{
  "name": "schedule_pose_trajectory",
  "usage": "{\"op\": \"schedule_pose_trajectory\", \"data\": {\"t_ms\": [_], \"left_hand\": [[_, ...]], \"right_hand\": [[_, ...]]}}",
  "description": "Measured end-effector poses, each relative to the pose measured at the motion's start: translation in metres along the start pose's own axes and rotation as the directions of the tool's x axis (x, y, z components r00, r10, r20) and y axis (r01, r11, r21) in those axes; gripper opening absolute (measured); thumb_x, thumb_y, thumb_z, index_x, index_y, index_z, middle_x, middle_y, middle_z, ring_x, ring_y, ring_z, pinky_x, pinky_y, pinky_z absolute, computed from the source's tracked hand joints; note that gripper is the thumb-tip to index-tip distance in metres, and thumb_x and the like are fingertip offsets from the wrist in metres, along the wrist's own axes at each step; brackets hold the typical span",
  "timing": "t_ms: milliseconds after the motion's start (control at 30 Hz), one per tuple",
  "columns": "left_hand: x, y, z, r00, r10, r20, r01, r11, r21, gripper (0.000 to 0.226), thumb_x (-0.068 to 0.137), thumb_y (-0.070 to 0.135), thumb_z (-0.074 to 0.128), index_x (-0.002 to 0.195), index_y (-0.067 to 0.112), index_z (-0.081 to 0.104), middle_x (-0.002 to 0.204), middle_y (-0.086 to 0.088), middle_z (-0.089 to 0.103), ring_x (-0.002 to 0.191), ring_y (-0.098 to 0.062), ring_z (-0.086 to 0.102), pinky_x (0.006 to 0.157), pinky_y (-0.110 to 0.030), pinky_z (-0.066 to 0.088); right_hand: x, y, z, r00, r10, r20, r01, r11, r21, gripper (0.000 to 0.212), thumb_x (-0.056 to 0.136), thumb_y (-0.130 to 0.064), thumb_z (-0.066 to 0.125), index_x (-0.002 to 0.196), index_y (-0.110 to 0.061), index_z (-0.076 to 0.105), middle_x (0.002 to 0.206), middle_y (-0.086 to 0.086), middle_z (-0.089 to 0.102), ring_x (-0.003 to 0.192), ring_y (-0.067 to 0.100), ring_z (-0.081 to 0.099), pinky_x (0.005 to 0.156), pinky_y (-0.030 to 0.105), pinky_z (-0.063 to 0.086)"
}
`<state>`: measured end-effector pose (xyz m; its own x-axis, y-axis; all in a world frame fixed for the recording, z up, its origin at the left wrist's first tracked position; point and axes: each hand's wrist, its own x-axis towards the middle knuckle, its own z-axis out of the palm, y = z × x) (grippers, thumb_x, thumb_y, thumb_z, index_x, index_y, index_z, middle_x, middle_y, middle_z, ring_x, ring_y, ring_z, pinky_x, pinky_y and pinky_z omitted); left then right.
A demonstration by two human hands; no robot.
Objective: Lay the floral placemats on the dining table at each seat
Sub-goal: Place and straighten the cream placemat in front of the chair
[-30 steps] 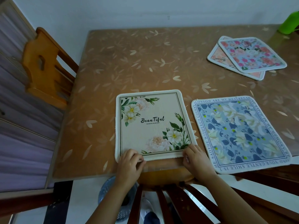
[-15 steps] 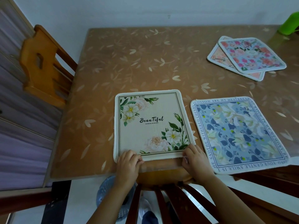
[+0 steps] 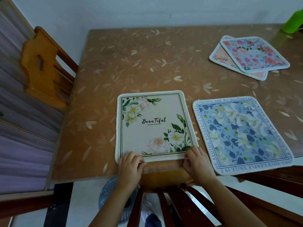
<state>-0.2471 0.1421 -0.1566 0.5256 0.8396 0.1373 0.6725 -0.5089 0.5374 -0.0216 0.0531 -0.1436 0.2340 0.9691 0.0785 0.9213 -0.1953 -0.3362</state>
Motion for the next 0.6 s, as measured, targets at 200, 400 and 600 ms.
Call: {"op": "schedule_pose_trajectory", "data": {"t_ms": [200,400,600], "left_hand": [[0.013,0.001,0.007,0.996,-0.036,0.076,0.028,0.993,0.112,0.035,0.084,0.029,0.058,0.114,0.012,0.06,0.127,-0.016,0.054,0.121,-0.038,0.045,0.098,-0.054,0.036],[0.053,-0.001,0.019,0.964,-0.091,0.249,-0.014,0.921,0.39,0.06,0.089,0.054,0.011,0.144,0.029,0.007,0.153,-0.004,0.0,0.139,-0.027,-0.007,0.106,-0.061,0.003],[0.123,-0.029,0.032,0.973,-0.106,0.206,0.007,0.902,0.432,0.061,0.089,0.059,0.014,0.143,0.034,0.002,0.153,0.001,-0.006,0.139,-0.026,-0.008,0.106,-0.06,0.005]], "right_hand": [[0.015,-0.007,0.009,0.989,-0.033,0.145,0.037,0.999,-0.024,0.046,0.083,-0.03,0.06,0.125,-0.015,0.048,0.133,0.015,0.048,0.124,0.035,0.041,0.101,0.052,0.035],[0.064,-0.024,0.038,0.938,-0.099,0.332,0.155,0.977,-0.145,0.064,0.08,-0.07,0.002,0.134,-0.043,-0.02,0.149,-0.001,-0.023,0.134,0.029,-0.029,0.102,0.059,-0.015],[0.164,-0.004,0.046,0.927,-0.179,0.328,0.242,0.957,-0.161,0.074,0.073,-0.079,0.004,0.135,-0.044,-0.016,0.152,-0.007,-0.015,0.134,0.024,-0.026,0.103,0.066,-0.006]]}}
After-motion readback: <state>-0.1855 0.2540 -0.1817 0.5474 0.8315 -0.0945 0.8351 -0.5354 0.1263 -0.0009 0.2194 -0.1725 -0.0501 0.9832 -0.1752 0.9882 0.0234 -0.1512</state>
